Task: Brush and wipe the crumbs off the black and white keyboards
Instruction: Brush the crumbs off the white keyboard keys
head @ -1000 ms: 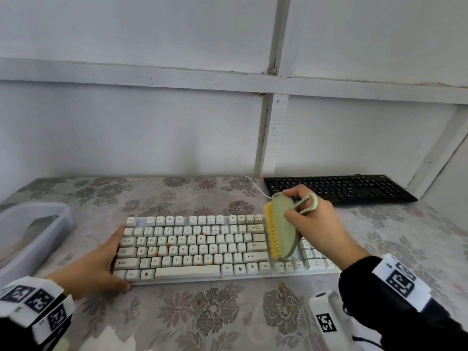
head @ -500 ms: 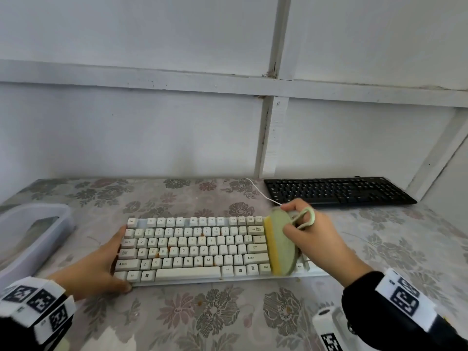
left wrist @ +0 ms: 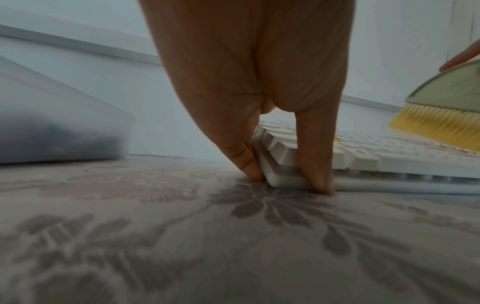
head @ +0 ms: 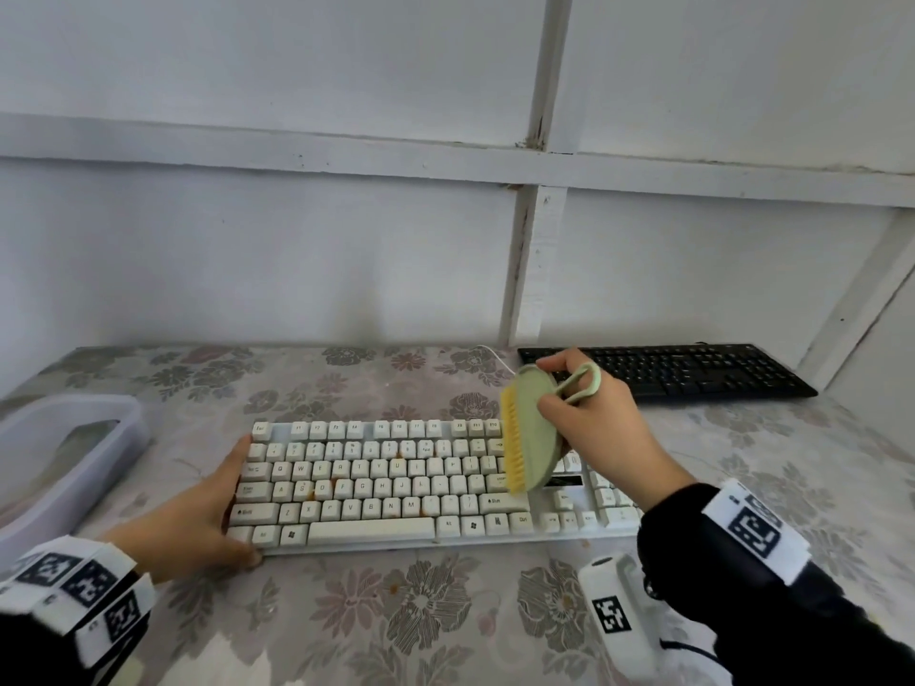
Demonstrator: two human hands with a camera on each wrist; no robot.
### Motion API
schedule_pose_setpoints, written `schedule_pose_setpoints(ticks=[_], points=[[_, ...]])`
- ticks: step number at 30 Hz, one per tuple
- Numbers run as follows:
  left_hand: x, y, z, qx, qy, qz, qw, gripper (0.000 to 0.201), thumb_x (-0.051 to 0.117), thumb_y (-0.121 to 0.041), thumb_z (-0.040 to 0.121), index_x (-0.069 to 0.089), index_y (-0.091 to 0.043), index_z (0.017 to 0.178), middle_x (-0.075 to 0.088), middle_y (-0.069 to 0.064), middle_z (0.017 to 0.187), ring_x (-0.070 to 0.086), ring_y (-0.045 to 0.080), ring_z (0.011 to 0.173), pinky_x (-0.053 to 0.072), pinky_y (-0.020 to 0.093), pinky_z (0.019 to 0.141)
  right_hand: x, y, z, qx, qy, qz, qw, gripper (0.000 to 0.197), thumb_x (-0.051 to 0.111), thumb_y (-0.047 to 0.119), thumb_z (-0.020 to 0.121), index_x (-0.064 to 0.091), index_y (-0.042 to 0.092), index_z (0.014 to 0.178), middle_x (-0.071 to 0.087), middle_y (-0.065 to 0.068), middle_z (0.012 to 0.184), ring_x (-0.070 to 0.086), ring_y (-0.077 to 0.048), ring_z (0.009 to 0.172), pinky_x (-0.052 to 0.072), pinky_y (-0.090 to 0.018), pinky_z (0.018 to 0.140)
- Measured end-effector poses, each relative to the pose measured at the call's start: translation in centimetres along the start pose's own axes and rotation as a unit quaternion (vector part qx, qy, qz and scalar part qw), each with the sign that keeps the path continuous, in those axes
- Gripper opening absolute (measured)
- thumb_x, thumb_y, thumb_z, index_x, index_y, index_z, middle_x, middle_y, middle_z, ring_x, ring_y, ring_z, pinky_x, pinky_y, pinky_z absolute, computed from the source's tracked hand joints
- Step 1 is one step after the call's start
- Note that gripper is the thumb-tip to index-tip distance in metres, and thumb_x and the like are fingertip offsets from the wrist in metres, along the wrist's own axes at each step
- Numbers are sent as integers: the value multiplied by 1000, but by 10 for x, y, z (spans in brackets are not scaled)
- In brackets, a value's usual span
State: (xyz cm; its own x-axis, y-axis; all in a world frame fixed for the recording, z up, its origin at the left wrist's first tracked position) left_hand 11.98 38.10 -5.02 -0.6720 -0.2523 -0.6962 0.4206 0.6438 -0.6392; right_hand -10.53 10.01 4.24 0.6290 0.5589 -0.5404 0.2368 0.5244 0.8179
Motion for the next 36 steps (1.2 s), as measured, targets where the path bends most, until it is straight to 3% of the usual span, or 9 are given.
schedule_pose_setpoints(ticks=[2,5,13,16,20,23,28,31,36], points=[[-1,2,0,-1,0,10,1000,127,80,-20,59,-24,-46,128,21,0,151,34,9,124,26,26,109,7,-5,-6,17,19,6,1000,20,53,6,86,56,21,100,62,1,80,57,-6,59,51,-22,45],[0,3,1,-13,-4,27,1000,130,79,-20,65,-28,-39,135,22,1,150,35,9,121,28,25,107,11,-10,-19,25,62,15,998,18,53,5,86,55,18,99,60,0,79,57,-8,57,45,-20,39],[0,7,4,-8,-4,23,1000,128,80,-17,64,-28,-47,128,23,1,150,37,10,119,30,26,107,-10,8,-1,-11,-17,13,1000,21,54,5,84,57,21,98,62,2,83,61,-11,66,56,-30,49],[1,6,3,-5,-7,30,1000,130,80,-21,61,-28,-45,130,23,0,151,38,10,122,29,27,108,-2,6,-3,-4,3,-8,1000,21,54,5,86,56,20,101,62,1,83,62,-14,66,57,-33,49],[1,9,4,-6,-7,43,999,133,78,-28,59,-29,-39,137,19,0,153,33,14,131,26,27,111,11,-8,-30,-4,87,-35,996,18,54,5,86,54,21,94,57,2,68,49,-1,45,35,-12,38],[2,11,6,-6,-6,39,999,133,79,-25,60,-29,-41,136,20,1,152,35,15,130,27,29,111,6,-7,-35,-14,80,-41,996,19,55,5,83,56,23,91,53,3,60,43,-3,41,31,-13,38],[0,11,5,-10,-7,34,999,135,80,-28,56,-26,-41,139,24,1,151,38,15,128,29,30,111,2,2,-15,-51,-15,-32,998,27,52,7,86,54,26,104,64,-10,72,45,-11,50,33,-18,42],[1,9,4,-8,-6,35,999,133,80,-26,59,-27,-41,137,24,1,150,37,14,126,28,28,110,10,-7,-19,-21,21,-35,999,23,51,8,87,54,23,104,65,-9,79,57,-17,58,46,-25,44],[0,8,4,-2,-9,33,999,130,79,-28,56,-26,-49,130,24,-1,151,37,14,128,28,30,111,10,-15,-40,6,95,-32,995,23,54,4,83,57,24,92,51,3,58,40,-4,40,35,-20,40]])
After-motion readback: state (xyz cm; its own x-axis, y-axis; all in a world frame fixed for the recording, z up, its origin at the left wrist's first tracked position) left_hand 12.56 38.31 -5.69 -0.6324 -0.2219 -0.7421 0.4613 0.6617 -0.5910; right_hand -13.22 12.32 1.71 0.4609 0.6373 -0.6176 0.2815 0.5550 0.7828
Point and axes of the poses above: each hand's wrist, its own z-axis towards the middle knuckle, its own x-axis out of the palm, y = z × x, the point moved 1 cm from there along z, towards the middle knuckle
